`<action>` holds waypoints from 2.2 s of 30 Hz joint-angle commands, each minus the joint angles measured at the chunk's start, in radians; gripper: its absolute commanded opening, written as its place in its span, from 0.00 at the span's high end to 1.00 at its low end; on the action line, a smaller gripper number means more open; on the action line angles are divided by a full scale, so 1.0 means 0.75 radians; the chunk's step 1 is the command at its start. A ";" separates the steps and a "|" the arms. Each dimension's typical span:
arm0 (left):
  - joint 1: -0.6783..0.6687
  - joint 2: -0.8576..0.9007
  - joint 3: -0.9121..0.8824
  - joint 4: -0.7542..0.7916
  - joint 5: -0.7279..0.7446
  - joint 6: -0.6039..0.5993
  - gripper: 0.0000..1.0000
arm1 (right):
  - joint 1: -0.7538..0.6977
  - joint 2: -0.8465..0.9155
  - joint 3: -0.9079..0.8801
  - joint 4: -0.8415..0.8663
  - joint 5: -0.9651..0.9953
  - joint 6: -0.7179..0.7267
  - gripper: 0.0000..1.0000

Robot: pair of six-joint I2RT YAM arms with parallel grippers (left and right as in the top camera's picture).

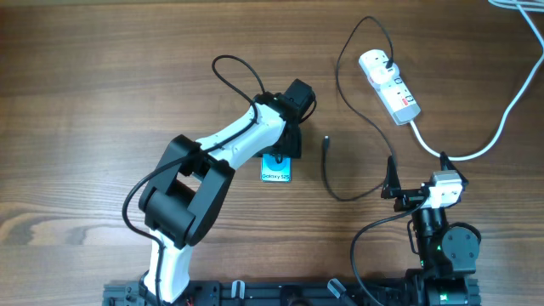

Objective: Plug charger to phone and switch on socket

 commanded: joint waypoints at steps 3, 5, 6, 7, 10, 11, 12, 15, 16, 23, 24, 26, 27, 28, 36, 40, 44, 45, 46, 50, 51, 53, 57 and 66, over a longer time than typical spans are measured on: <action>0.001 0.016 -0.031 -0.033 -0.029 -0.006 0.30 | 0.001 -0.001 -0.001 0.003 -0.005 -0.006 0.00; 0.001 -0.007 -0.031 -0.037 -0.029 -0.031 0.30 | 0.001 -0.001 -0.001 0.003 -0.005 -0.007 0.00; 0.001 -0.018 -0.031 -0.038 -0.022 -0.035 0.30 | 0.001 -0.001 -0.001 0.003 -0.005 -0.006 0.00; 0.001 -0.035 -0.031 -0.038 -0.012 -0.035 0.30 | 0.001 -0.001 -0.001 0.003 -0.005 -0.007 0.00; 0.001 -0.073 -0.031 -0.039 0.019 -0.035 0.30 | 0.001 -0.001 -0.001 0.003 -0.005 -0.007 0.00; 0.001 -0.083 -0.031 -0.039 0.034 -0.035 0.30 | 0.001 -0.001 -0.001 0.003 -0.005 -0.007 0.00; 0.001 -0.090 -0.031 -0.039 0.045 -0.035 0.30 | 0.001 -0.001 -0.001 0.003 -0.005 -0.007 0.00; 0.002 -0.117 -0.031 -0.041 0.124 -0.035 0.30 | 0.001 -0.001 -0.001 0.003 -0.005 -0.006 0.00; 0.004 -0.120 -0.031 -0.043 0.141 -0.036 0.30 | 0.001 -0.001 -0.001 0.003 -0.005 -0.007 0.00; 0.068 -0.125 -0.031 -0.054 0.257 -0.036 0.31 | 0.001 -0.001 -0.001 0.003 -0.005 -0.007 0.00; 0.076 -0.125 -0.031 -0.057 0.257 -0.038 0.30 | 0.001 -0.001 -0.001 0.003 -0.005 -0.007 0.00; 0.091 -0.125 -0.031 -0.064 0.256 -0.039 0.25 | 0.001 -0.001 -0.001 0.003 -0.005 -0.006 0.00; 0.094 -0.125 -0.031 -0.066 0.255 -0.038 0.21 | 0.001 -0.001 -0.001 0.003 -0.005 -0.007 0.00; 0.093 -0.125 -0.031 -0.068 0.245 -0.038 0.19 | 0.001 -0.001 -0.001 0.003 -0.005 -0.007 0.00; 0.030 -0.124 -0.031 -0.067 0.114 -0.068 0.00 | 0.001 -0.001 -0.001 0.003 -0.005 -0.006 0.00; -0.023 -0.123 -0.032 -0.066 -0.004 -0.179 0.00 | 0.001 -0.001 -0.001 0.003 -0.005 -0.007 0.00; -0.047 -0.113 -0.032 -0.048 -0.018 -0.179 0.00 | 0.001 -0.001 -0.001 0.003 -0.005 -0.007 0.00; -0.047 -0.107 -0.032 -0.047 -0.027 -0.180 0.00 | 0.001 -0.001 -0.001 0.003 -0.005 -0.007 0.00; -0.047 -0.100 -0.032 -0.045 -0.031 -0.179 0.00 | 0.001 -0.001 -0.001 0.003 -0.005 -0.007 0.00; -0.044 -0.057 -0.032 -0.037 -0.030 -0.180 0.00 | 0.001 -0.001 -0.001 0.003 -0.005 -0.007 0.00; -0.044 -0.045 -0.032 -0.036 -0.030 -0.180 0.00 | 0.001 -0.001 -0.001 0.003 -0.005 -0.007 0.00; -0.044 -0.033 -0.032 -0.033 -0.030 -0.179 0.00 | 0.001 -0.001 -0.001 0.003 -0.005 -0.006 0.00; -0.038 -0.003 -0.032 -0.017 -0.028 -0.179 0.00 | 0.001 -0.001 -0.001 0.003 -0.005 -0.007 0.00; -0.017 0.067 -0.032 -0.011 0.016 -0.172 0.00 | 0.001 -0.001 -0.001 0.003 -0.005 -0.007 0.00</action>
